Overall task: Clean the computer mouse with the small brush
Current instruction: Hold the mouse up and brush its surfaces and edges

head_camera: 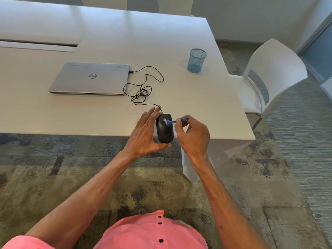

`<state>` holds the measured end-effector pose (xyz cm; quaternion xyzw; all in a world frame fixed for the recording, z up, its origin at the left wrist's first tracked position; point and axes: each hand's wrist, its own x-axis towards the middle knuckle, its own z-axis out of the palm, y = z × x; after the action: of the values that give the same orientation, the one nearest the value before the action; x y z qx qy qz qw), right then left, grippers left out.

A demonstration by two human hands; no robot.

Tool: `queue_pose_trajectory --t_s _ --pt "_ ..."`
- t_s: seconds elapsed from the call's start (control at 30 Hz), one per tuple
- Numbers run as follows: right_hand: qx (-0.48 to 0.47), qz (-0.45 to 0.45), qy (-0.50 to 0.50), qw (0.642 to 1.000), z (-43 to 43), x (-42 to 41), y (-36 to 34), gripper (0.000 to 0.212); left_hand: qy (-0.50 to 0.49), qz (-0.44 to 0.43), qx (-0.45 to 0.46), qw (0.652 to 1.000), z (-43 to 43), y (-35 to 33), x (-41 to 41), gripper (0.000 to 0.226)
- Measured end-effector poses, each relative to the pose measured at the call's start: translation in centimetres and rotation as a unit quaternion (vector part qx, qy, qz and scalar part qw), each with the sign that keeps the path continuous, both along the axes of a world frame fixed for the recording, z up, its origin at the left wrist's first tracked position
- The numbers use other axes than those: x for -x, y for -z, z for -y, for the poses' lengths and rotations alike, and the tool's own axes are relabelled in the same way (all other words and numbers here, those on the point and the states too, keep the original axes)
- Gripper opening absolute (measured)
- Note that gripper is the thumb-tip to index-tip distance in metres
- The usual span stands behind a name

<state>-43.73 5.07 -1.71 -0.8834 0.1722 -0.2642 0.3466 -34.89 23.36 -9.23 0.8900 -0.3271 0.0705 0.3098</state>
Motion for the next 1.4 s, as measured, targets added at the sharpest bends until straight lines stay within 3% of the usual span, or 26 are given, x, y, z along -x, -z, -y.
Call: queue_pose_trajectory --t_s 0.23,0.43,0.67,0.83,1.03,1.3,1.33,1.4 --pt "0.032 -0.06 -0.022 0.997 0.8 0.8 -0.2 0.03 -0.002 0.005 -0.009 1.0 0.0 0.1 0.0 0.134" --pt "-0.018 0.028 -0.004 0.999 0.0 0.2 -1.0 0.022 0.003 0.015 -0.008 1.0 0.3 -0.2 -0.1 0.131" --pt "0.09 0.004 -0.029 0.995 -0.5 0.1 -0.6 0.022 -0.018 0.019 -0.003 1.0 0.2 -0.3 -0.1 0.132" --pt "0.081 -0.04 -0.029 0.996 0.1 1.0 -0.3 0.026 -0.03 0.001 0.02 0.999 0.0 0.0 -0.1 0.132" --pt "-0.044 0.011 0.001 0.999 1.1 1.1 -0.5 0.019 -0.019 -0.02 0.023 0.999 -0.1 0.4 -0.3 0.134" --pt "-0.029 -0.006 -0.004 1.0 0.7 1.0 0.0 0.017 -0.01 -0.006 0.028 1.0 -0.1 0.3 -0.4 0.135" --pt "-0.065 -0.004 0.003 0.998 0.9 1.0 0.2 0.019 -0.008 -0.002 0.027 1.0 -0.1 0.4 -0.3 0.136" --pt "-0.229 0.024 0.004 0.973 1.3 0.6 0.4 0.021 -0.003 0.006 0.023 1.0 -0.2 0.4 -0.2 0.137"
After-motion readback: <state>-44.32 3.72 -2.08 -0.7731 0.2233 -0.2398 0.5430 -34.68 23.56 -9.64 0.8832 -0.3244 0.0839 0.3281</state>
